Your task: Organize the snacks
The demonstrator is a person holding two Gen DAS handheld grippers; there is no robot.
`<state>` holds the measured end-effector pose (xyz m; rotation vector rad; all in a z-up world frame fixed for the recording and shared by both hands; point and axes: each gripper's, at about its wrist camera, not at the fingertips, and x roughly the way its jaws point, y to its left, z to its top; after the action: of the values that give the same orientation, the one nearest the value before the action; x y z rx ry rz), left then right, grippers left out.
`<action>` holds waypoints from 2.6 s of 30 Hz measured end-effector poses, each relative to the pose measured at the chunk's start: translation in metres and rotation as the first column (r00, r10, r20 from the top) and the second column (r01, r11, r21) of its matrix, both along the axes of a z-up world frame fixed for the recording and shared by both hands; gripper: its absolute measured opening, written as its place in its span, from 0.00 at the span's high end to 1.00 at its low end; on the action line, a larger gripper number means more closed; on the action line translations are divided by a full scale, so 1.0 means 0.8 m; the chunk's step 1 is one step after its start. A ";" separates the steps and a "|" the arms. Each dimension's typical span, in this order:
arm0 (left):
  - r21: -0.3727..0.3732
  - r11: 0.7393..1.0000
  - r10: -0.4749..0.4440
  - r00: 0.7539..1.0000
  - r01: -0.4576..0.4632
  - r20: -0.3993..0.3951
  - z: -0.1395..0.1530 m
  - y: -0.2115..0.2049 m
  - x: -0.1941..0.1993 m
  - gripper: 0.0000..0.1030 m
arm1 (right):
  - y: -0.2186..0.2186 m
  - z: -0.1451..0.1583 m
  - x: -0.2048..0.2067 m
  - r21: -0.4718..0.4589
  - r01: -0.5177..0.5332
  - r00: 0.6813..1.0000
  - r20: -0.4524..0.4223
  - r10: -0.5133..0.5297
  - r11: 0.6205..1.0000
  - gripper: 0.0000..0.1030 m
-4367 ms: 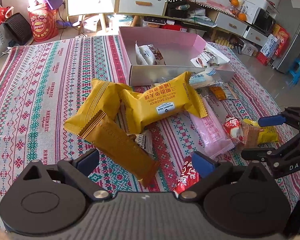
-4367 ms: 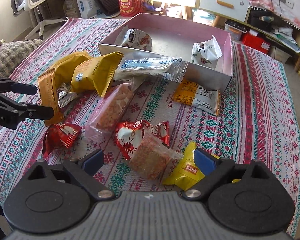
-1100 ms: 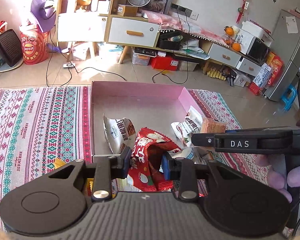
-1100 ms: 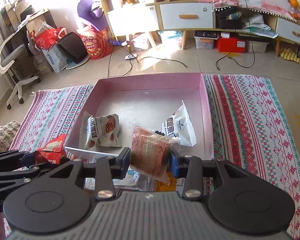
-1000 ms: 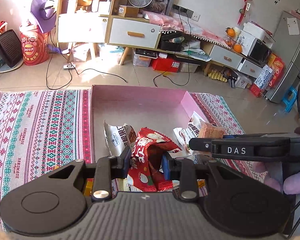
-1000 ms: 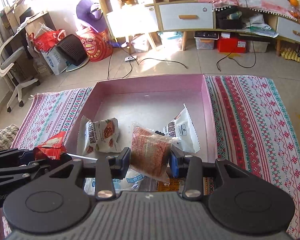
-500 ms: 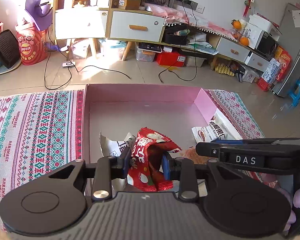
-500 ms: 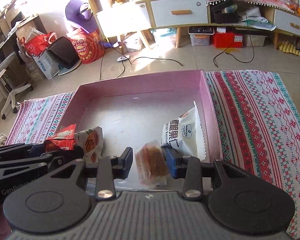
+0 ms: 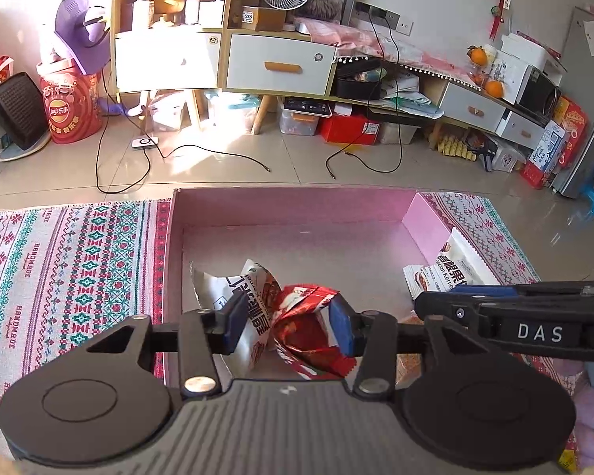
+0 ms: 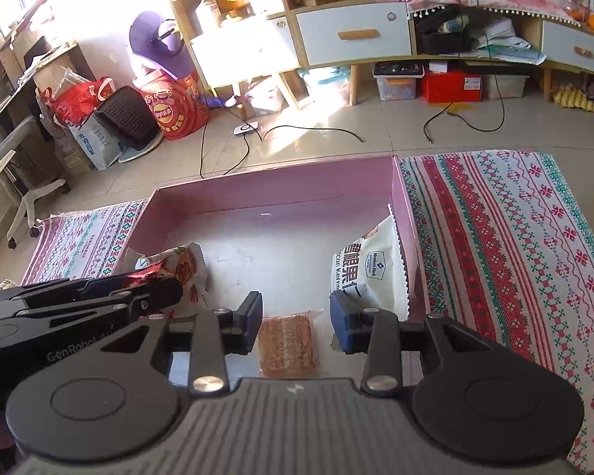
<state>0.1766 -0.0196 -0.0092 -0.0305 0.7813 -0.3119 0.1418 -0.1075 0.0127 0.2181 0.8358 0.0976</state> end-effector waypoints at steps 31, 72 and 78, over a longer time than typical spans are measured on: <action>0.075 0.997 -0.011 1.000 0.011 0.011 0.046 0.051 -0.096 0.02 | 0.036 0.051 -0.083 -0.110 -0.104 0.994 0.004 0.105 0.989 0.17; 0.107 0.986 -0.129 0.991 0.126 0.020 0.000 0.076 -0.203 0.00 | 0.016 0.004 -0.185 -0.144 -0.170 0.984 -0.080 0.159 0.975 0.06; 0.133 0.981 -0.147 0.989 0.142 0.023 -0.008 0.067 -0.200 0.00 | 0.013 -0.009 -0.187 -0.158 -0.179 0.979 -0.129 0.159 0.971 0.06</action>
<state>0.0164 0.0341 -0.0158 0.1550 0.7713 -0.3975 -0.0081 -0.0968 0.0055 -0.0084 0.9723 0.1744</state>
